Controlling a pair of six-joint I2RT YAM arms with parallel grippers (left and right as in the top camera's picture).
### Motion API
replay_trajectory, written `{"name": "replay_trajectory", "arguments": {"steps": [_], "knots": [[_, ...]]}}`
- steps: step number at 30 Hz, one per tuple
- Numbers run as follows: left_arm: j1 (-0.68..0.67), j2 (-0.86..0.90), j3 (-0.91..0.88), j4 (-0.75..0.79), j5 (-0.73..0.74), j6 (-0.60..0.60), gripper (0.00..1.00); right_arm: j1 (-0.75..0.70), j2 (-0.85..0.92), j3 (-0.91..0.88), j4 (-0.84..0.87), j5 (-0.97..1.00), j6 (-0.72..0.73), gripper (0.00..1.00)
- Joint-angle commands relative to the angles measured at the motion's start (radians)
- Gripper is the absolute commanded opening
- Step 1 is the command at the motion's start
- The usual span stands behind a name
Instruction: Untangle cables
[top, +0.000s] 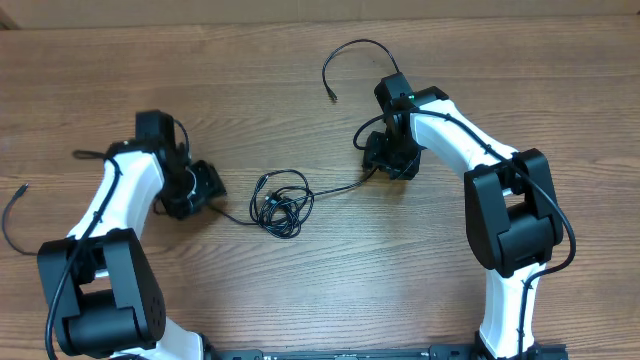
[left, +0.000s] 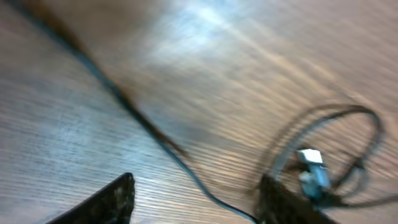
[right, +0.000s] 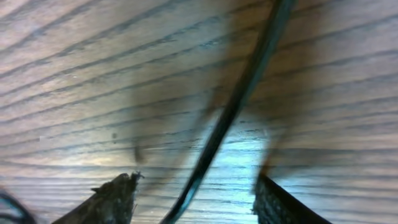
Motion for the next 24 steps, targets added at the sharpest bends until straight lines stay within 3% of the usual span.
{"name": "replay_trajectory", "arguments": {"steps": [1,7,24], "knots": [[0.005,0.005,0.064,-0.029,0.095,0.153,0.68,0.0,0.005,-0.001,0.003,-0.201,-0.13,0.69],[-0.024,0.005,0.058,-0.027,0.115,0.153,0.6,0.003,0.005,-0.001,-0.006,-0.444,-0.169,0.73],[-0.176,0.116,0.036,0.017,0.016,0.054,0.58,0.121,0.005,-0.001,-0.063,-0.45,-0.174,0.72]]}}
